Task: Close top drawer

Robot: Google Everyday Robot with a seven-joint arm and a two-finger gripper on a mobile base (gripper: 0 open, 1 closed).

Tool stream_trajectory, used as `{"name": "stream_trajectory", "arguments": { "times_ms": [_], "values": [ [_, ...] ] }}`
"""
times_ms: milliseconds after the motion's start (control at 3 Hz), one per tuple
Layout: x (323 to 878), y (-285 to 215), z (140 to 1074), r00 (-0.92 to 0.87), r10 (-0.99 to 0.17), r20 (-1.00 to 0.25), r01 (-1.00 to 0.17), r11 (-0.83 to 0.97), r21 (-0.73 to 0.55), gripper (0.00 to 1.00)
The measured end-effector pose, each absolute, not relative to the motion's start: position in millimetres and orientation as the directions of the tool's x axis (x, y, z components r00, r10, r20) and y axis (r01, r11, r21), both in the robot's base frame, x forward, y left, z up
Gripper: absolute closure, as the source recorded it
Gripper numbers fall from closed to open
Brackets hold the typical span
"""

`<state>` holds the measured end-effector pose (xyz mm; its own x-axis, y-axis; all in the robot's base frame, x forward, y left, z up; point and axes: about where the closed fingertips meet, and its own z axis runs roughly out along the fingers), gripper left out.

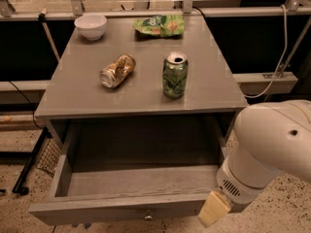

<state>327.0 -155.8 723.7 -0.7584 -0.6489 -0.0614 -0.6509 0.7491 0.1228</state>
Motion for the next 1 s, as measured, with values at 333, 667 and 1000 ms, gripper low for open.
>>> {"name": "stream_trajectory", "arguments": {
  "times_ms": [333,667,1000],
  "values": [
    [320,-155,707,-0.783,-0.620,-0.048,-0.620,0.772,0.138,0.50],
    [315,-153,691,-0.801,-0.598,-0.036,-0.595,0.787,0.163,0.74],
    [314,-154,675,-0.818,-0.574,-0.021,-0.569,0.805,0.165,0.96]
  ]
}}
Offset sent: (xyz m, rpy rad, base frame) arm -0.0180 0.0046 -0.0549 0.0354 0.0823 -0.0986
